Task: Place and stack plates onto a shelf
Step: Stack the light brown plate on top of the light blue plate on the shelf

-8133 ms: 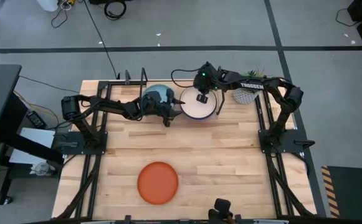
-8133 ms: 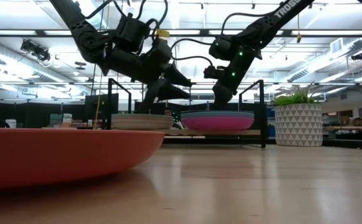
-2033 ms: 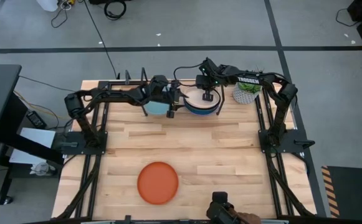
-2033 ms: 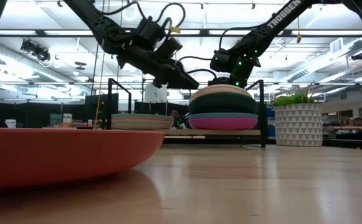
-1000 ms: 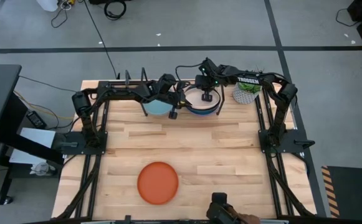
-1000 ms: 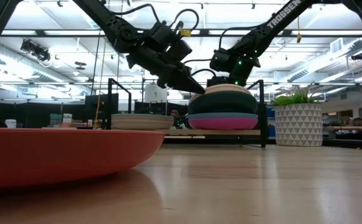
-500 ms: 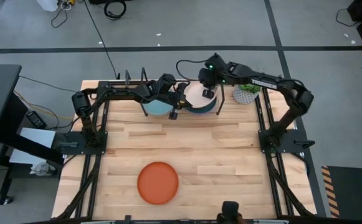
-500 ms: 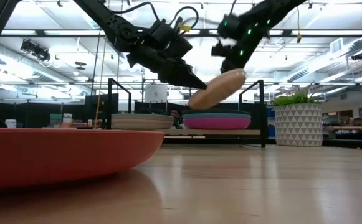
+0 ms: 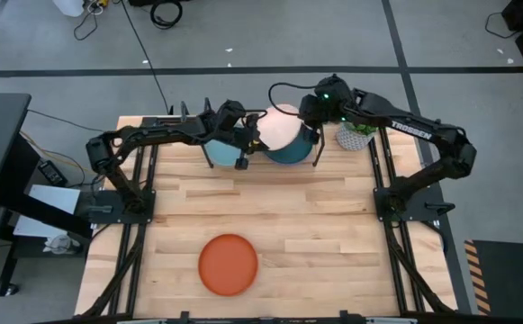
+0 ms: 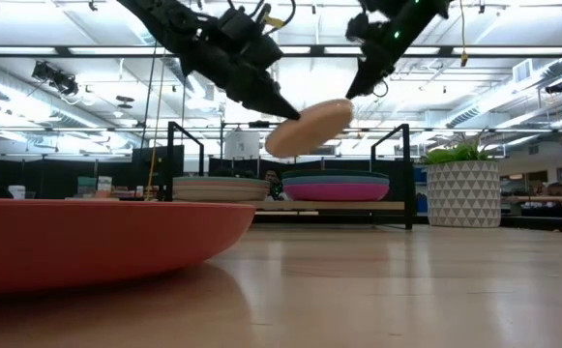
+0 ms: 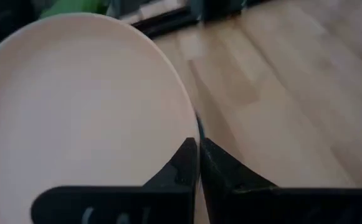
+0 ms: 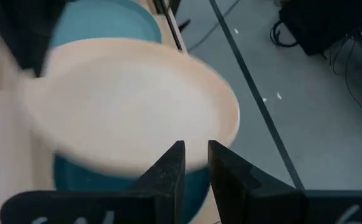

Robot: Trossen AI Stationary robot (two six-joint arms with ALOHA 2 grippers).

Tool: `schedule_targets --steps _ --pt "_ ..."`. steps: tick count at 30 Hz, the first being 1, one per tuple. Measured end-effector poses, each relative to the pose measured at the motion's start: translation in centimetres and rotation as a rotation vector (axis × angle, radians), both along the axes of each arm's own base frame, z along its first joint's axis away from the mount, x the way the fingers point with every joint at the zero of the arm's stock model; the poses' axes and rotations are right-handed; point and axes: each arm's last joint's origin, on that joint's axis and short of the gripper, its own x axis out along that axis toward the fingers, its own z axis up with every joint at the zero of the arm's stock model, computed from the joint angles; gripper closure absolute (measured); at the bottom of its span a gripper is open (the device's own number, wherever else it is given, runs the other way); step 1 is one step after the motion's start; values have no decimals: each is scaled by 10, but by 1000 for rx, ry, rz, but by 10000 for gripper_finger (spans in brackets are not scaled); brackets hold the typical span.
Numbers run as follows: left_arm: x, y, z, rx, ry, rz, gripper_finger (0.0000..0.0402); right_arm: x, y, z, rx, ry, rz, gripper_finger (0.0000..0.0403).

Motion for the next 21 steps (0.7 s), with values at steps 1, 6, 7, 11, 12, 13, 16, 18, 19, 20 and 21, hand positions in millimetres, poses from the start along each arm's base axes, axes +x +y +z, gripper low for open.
schedule_targets --steps 1,6,7,11,12,13,16,18,19,20,21 --pt "-3 -2 2 3 24 17 386 -1 4 3 0 -9 6 327" --pt "-14 -15 2 -38 167 105 386 -4 22 13 -1 -40 44 328" --pt "-16 -16 0 -60 201 132 386 -4 25 14 0 -44 51 328" --pt "-23 -14 -7 -111 308 299 386 0 35 13 16 -29 77 328" --pt "-24 -14 -8 -119 326 340 386 1 37 12 19 -23 82 328" --pt "-25 -14 -9 -125 341 376 386 2 40 11 24 -21 88 328" --pt "-26 -18 -11 -126 371 466 386 4 45 9 29 -10 99 328" --pt "-26 -24 -13 -123 405 501 386 5 47 7 19 -1 89 328" --pt "-27 -26 -14 -125 420 521 386 5 48 6 14 7 82 328" --pt "-26 -29 -14 -127 428 538 386 5 49 5 10 13 80 328" --pt "-26 -32 -15 -123 437 551 386 6 49 4 8 13 82 328"
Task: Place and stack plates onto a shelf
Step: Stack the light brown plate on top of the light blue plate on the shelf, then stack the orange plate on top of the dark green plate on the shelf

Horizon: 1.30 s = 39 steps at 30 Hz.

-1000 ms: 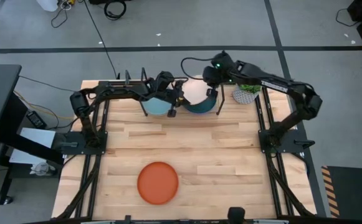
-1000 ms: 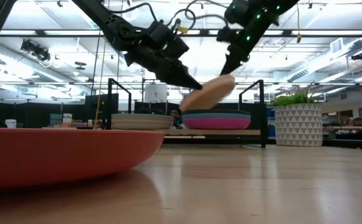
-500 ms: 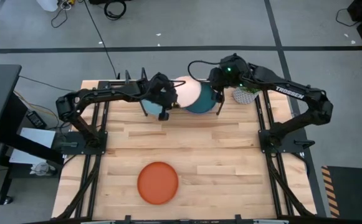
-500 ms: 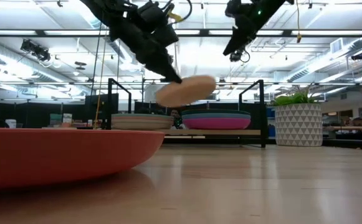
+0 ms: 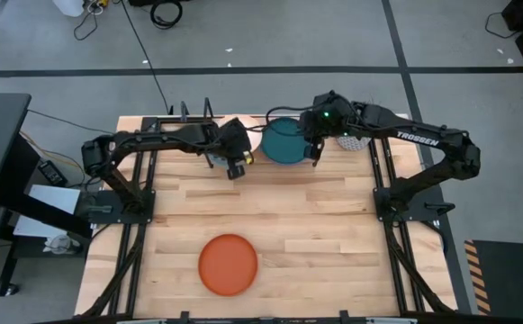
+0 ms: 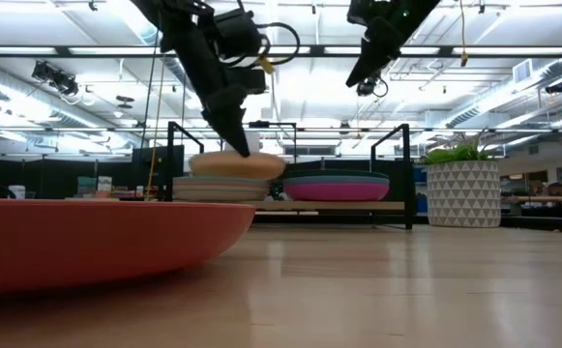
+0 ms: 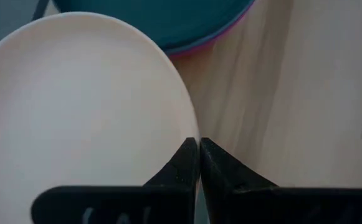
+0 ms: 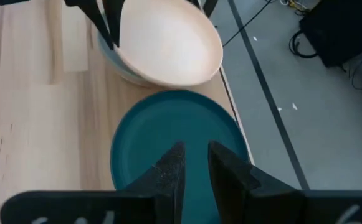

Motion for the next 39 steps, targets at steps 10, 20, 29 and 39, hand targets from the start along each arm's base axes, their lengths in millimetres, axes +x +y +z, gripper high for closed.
schedule_targets --steps 10,20,29,39 --pt "-2 -11 -3 5 53 105 386 4 9 -12 27 16 20 328" --pt "8 -12 -20 -10 72 113 344 8 22 -12 35 12 58 328" --pt "6 -16 4 48 7 86 234 7 23 -16 58 34 46 328" --pt "7 -9 -25 234 -107 184 252 10 29 -57 67 42 67 328"
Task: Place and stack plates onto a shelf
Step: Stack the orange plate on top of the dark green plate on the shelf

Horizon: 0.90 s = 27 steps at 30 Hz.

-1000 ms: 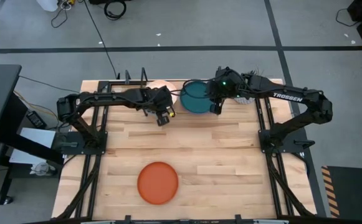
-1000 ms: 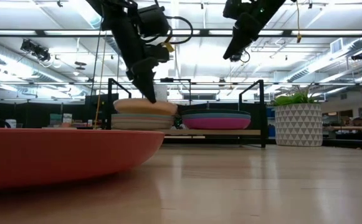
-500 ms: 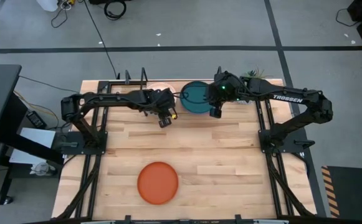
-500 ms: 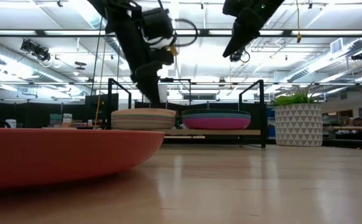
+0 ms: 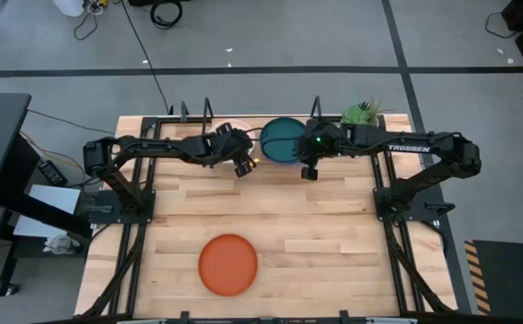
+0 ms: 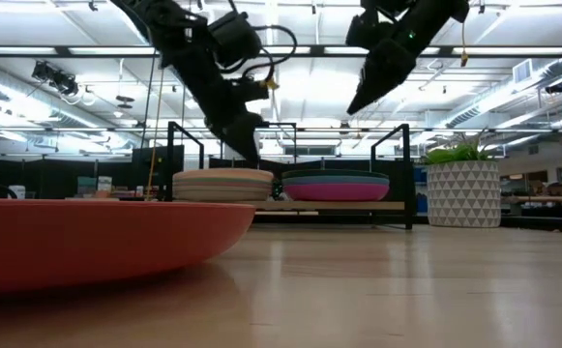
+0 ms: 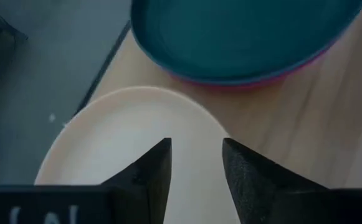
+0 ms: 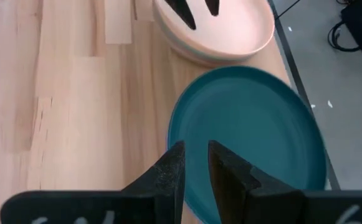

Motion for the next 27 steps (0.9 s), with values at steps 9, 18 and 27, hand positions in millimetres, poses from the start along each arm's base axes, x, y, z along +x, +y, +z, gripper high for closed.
schedule_targets --steps 9,18,27 --pt "-2 -2 -11 -34 11 -62 258 0 0 -9 -1 -1 1 328" --pt "-11 -2 -10 -15 85 -27 258 2 6 -8 4 -16 25 328" --pt "-16 -38 21 -274 -54 -455 258 1 9 -16 31 -6 43 328"
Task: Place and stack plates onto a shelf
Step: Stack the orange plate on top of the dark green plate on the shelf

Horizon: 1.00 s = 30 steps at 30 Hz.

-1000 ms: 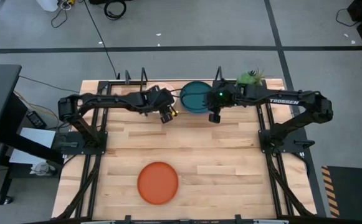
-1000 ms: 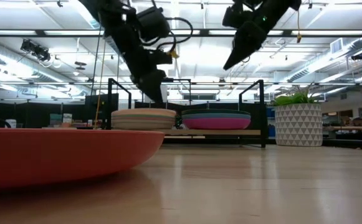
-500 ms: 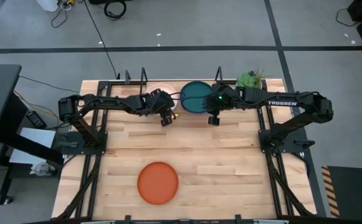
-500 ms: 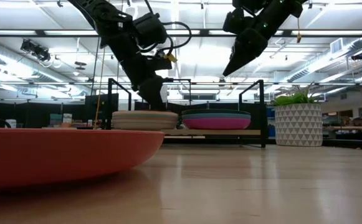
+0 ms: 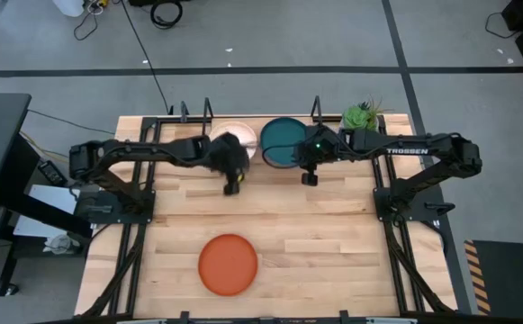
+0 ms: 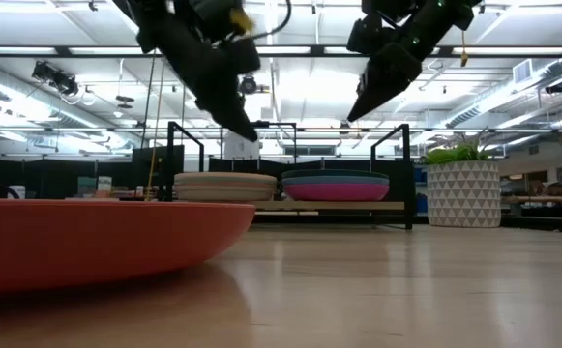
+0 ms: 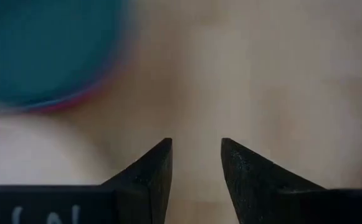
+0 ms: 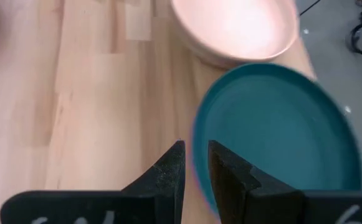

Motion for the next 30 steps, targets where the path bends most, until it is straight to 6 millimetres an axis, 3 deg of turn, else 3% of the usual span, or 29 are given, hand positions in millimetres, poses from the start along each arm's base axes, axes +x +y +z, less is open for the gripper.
schedule_targets --steps 4,14,23,30 --pt "0 -35 -5 -142 49 -207 258 0 6 -12 19 -3 9 328" --pt "11 -102 -35 -216 189 -331 258 4 34 -25 -4 -29 58 328" --pt "22 -118 -78 -330 319 -334 258 8 50 -22 -31 -68 99 328" --pt "26 -121 -92 -351 340 -339 284 9 52 -22 -37 -67 105 328"
